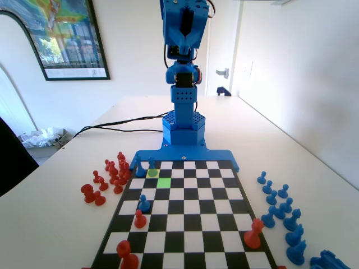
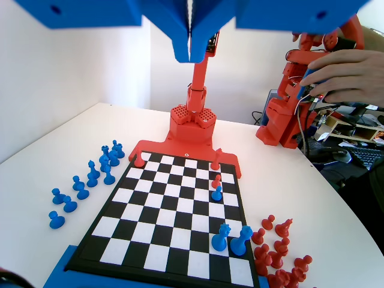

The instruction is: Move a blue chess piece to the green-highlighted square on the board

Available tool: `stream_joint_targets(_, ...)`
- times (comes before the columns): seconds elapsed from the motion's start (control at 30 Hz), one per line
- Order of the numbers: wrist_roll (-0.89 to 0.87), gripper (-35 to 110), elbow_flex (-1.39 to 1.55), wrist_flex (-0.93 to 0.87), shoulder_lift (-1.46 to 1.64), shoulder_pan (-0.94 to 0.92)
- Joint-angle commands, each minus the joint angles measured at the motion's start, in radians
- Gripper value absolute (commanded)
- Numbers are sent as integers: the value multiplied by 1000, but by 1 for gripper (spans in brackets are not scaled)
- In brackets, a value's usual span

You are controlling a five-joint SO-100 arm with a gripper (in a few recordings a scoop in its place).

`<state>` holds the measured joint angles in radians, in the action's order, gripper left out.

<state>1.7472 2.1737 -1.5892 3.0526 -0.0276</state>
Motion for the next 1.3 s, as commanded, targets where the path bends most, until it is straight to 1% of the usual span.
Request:
stream_joint_targets(0.0,2,1,5,12,3,-8)
stream_joint_targets(0.57,0,1,-18,3,-25,23)
stream_joint_targets(0.63,-14,1,-81,-21,-89,31)
stream_joint_targets(0.73,-14,1,-224,-110,-210,32)
stream_joint_targets(0.83,-15,1,-301,-135,-279,12)
stream_joint_targets(0.97,-6,1,-351,-140,-394,-55)
stream_joint_targets(1.13,17,1,-376,-129,-611,-153)
stream_joint_targets(1.23,12,1,-391,-94,-744,-201)
stream_joint_targets(1.27,11,1,-379,-57,-792,-216)
